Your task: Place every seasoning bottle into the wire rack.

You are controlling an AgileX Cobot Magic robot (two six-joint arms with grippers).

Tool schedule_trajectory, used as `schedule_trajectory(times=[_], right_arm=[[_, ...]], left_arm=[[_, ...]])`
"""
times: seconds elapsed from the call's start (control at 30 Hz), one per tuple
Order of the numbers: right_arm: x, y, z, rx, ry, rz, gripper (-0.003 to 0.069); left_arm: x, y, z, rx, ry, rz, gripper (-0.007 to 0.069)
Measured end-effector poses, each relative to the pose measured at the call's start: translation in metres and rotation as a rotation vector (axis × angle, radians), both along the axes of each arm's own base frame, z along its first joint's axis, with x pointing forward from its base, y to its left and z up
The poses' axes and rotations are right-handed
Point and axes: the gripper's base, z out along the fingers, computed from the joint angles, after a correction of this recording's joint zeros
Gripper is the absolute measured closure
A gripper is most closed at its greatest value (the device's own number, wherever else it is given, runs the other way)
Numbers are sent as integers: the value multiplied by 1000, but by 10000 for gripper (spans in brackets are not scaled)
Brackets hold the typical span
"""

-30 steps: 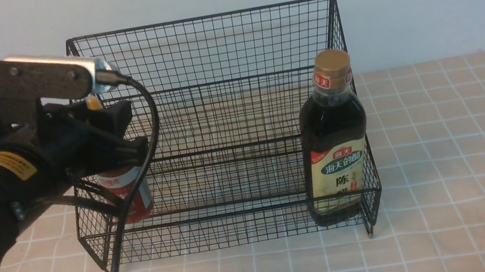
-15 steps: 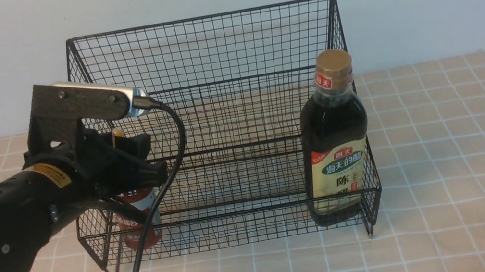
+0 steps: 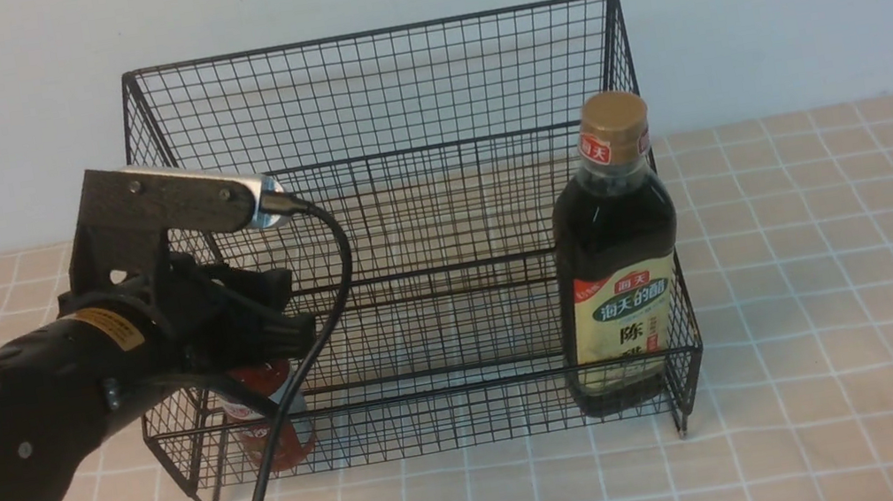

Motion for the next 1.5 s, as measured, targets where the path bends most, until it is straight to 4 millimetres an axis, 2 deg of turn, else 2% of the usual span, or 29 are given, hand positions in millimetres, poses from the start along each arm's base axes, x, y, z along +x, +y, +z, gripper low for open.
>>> schedule_trajectory(times=[0.03, 0.07, 0.17, 0.3, 0.43, 0.47, 0.5, 0.57, 0.6, 0.7, 0.77, 0.9, 1.1, 1.5], right_arm=[[0, 0, 0, 0, 0, 0, 672], [0, 0, 0, 0, 0, 0, 672], [0, 0, 0, 0, 0, 0, 672], [0, 0, 0, 0, 0, 0, 672], [0, 0, 0, 0, 0, 0, 672], [0, 0, 0, 0, 0, 0, 672], [0, 0, 0, 0, 0, 0, 672], [0, 0, 0, 0, 0, 0, 672], [0, 0, 0, 0, 0, 0, 672], [0, 0, 0, 0, 0, 0, 672], [0, 0, 0, 0, 0, 0, 672], [0, 0, 0, 0, 0, 0, 672], [0, 0, 0, 0, 0, 0, 672], [0, 0, 0, 0, 0, 0, 672]], left_arm=[[0, 0, 0, -1, 4, 1, 242], [-2, 0, 0, -23, 25, 14, 204], [-4, 1, 2, -44, 34, 24, 190], [-14, 4, 22, -82, -18, 27, 190], [-30, 10, 58, -127, -122, 16, 244], [-31, 10, 61, -130, -129, 14, 248], [-41, 13, 76, -150, -171, 8, 294], [-59, 19, 93, -176, -209, -4, 386], [-63, 19, 95, -179, -208, -8, 406], [-92, 27, 112, -197, -224, -37, 569], [-112, 33, 118, -197, -211, -64, 617], [-138, 39, 123, -193, -196, -96, 631], [-162, 47, 130, -202, -228, -116, 631], [-164, 49, 130, -162, -244, -115, 631]])
